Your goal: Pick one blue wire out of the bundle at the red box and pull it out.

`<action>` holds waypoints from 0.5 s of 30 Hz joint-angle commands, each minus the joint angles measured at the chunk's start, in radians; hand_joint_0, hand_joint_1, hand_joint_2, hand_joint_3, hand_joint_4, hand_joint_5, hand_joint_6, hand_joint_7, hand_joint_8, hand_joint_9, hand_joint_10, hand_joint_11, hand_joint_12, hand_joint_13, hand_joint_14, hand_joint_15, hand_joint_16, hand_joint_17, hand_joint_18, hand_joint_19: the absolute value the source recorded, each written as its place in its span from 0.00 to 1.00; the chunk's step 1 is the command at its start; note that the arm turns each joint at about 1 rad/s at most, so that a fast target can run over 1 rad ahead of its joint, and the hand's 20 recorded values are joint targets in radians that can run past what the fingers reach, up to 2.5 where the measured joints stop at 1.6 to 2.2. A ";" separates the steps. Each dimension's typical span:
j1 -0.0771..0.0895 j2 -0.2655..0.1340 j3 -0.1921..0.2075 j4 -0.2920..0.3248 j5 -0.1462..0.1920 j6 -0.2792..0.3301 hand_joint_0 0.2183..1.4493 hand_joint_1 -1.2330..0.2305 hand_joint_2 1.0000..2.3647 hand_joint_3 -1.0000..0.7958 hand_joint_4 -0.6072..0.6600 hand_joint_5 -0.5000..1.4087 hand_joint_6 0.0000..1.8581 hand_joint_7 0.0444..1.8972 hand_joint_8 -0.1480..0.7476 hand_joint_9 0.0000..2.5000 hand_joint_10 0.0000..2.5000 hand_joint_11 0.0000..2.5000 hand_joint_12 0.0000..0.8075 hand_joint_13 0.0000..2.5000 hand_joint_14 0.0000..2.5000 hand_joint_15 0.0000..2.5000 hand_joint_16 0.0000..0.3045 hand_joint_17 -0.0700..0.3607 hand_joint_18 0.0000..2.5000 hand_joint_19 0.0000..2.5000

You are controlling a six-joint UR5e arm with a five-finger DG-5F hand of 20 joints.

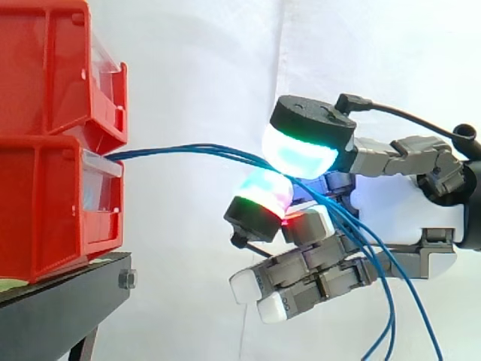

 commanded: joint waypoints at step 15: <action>0.000 -0.001 0.000 0.000 0.000 -0.004 0.42 0.19 0.01 0.37 0.59 0.16 0.48 0.74 0.49 0.40 0.01 0.38 0.47 0.26 0.01 0.15 0.19 0.47 0.23 0.12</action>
